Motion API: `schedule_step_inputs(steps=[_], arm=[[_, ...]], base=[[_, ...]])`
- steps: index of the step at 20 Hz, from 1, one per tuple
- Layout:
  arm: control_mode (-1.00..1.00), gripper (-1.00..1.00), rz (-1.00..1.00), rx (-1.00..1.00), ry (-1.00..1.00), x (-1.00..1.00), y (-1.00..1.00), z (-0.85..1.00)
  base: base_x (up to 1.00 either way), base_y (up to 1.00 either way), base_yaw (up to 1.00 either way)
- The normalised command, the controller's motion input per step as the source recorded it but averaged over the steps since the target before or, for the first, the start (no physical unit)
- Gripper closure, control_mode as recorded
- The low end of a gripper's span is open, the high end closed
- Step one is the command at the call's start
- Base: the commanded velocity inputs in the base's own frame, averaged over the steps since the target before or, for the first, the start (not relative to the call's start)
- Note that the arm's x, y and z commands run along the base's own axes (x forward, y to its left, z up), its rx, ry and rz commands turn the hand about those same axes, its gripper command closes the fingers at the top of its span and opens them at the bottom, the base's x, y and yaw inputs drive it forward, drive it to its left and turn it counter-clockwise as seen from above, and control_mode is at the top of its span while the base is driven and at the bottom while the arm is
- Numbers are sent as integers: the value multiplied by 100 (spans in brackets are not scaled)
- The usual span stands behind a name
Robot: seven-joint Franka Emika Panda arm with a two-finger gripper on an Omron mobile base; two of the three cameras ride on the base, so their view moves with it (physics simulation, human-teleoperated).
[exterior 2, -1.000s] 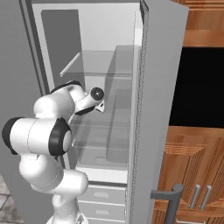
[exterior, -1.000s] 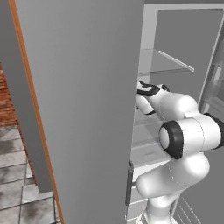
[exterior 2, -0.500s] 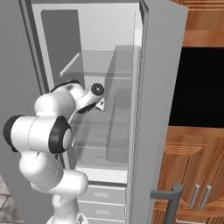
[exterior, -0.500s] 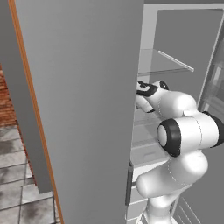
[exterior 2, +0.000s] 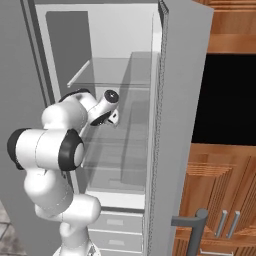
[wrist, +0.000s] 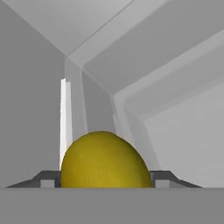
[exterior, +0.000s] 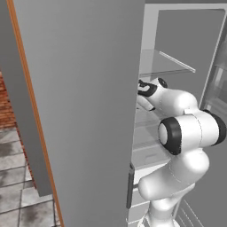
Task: Take the cheese, fish, and lemon from the fridge and place them on the plate on the dining counter to create an appetizer plate.
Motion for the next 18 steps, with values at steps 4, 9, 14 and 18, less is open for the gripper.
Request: schedule_step_inputs(steps=[4, 9, 14, 18], arm=[[-100, 100, 0, 0, 0, 0, 65, -13], [-100, 100, -1, -3, -13, -34, 45, 13], [-100, 100, -15, -20, -31, -100, -1, 76], [-100, 100, -19, -24, -14, -100, -33, 74]], base=[[0, 0, 0], [0, 0, 0], [0, 0, 0], [0, 0, 0]])
